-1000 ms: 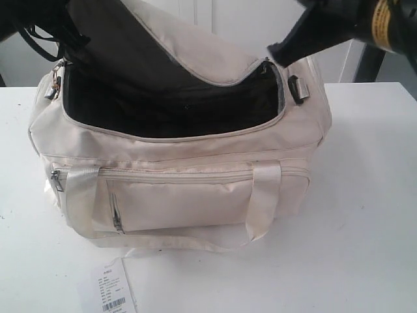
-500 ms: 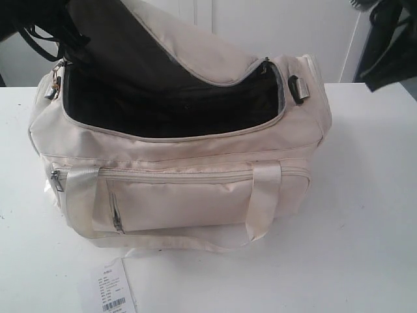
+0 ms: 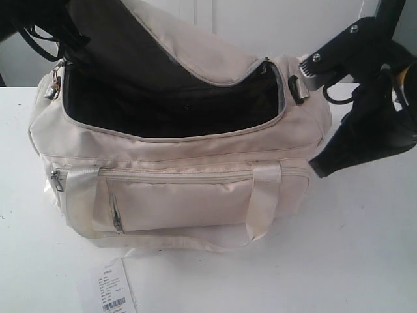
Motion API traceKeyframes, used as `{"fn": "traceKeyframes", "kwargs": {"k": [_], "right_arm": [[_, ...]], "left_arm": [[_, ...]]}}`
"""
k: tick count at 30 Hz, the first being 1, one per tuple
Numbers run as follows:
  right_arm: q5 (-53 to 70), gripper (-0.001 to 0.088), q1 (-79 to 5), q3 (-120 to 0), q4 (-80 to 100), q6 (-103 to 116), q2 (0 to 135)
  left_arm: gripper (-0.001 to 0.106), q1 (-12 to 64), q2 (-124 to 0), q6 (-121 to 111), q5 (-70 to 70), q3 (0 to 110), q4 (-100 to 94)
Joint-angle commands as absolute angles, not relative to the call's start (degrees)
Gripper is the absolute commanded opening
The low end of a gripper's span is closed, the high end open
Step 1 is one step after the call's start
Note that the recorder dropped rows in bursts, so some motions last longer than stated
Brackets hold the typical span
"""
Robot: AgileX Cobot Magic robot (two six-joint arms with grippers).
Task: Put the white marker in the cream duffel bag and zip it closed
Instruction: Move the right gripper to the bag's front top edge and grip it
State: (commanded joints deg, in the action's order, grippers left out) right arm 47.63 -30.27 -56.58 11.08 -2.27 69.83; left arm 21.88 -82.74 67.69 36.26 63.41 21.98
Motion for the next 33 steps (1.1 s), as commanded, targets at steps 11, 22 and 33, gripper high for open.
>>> {"fn": "traceKeyframes", "kwargs": {"k": [11,22,33], "right_arm": [[37.6,0.0000,-30.3,-56.6,-14.0,-23.5,69.8],[37.6,0.0000,-30.3,-56.6,-14.8,-24.8,69.8],[38.2,0.0000,-30.3,-56.6,-15.5,-24.8,69.8]], "left_arm": [[0.029,21.9,-82.7,67.7,36.3,63.4,22.0],[0.029,21.9,-82.7,67.7,36.3,63.4,22.0],[0.029,21.9,-82.7,67.7,36.3,63.4,22.0]]}}
